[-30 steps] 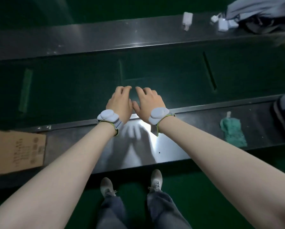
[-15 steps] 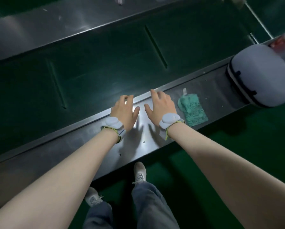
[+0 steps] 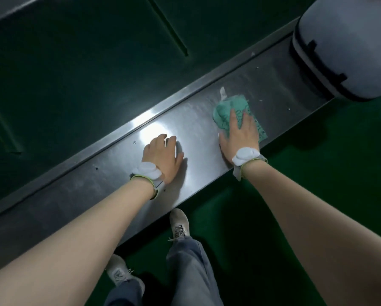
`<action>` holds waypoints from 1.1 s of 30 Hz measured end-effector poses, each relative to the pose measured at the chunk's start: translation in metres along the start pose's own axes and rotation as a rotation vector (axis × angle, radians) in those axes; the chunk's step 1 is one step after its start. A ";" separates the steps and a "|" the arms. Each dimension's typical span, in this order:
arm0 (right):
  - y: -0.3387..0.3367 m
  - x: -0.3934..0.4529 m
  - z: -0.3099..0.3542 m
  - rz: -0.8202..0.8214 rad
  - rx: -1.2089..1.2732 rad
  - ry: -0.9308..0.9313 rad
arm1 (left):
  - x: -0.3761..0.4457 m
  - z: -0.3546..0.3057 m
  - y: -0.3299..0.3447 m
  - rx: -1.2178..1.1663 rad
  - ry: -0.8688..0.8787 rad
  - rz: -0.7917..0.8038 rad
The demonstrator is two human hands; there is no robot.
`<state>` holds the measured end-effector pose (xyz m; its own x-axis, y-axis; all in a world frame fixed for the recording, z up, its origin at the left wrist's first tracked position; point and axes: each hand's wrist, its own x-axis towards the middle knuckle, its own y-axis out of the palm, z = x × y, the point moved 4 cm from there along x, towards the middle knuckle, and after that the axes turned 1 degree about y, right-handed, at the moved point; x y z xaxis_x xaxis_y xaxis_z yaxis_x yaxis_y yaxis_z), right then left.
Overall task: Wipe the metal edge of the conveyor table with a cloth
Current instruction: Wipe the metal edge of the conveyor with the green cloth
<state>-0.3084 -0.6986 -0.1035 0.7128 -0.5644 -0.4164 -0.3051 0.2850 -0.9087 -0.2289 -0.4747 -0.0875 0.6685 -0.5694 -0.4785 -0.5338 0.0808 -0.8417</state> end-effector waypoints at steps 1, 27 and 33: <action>0.008 0.010 -0.006 -0.007 -0.014 0.002 | 0.000 0.004 0.007 0.004 0.015 -0.028; 0.065 -0.052 0.184 -0.140 -0.199 -0.137 | -0.151 0.209 0.040 -0.177 -0.312 -0.333; 0.089 -0.114 0.279 -0.140 -0.235 -0.388 | -0.198 0.270 0.053 -0.220 -0.433 -0.362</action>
<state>-0.2399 -0.3928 -0.1281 0.9268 -0.2406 -0.2882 -0.2925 0.0184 -0.9561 -0.2494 -0.1371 -0.1048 0.9531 -0.1404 -0.2682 -0.2964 -0.2530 -0.9210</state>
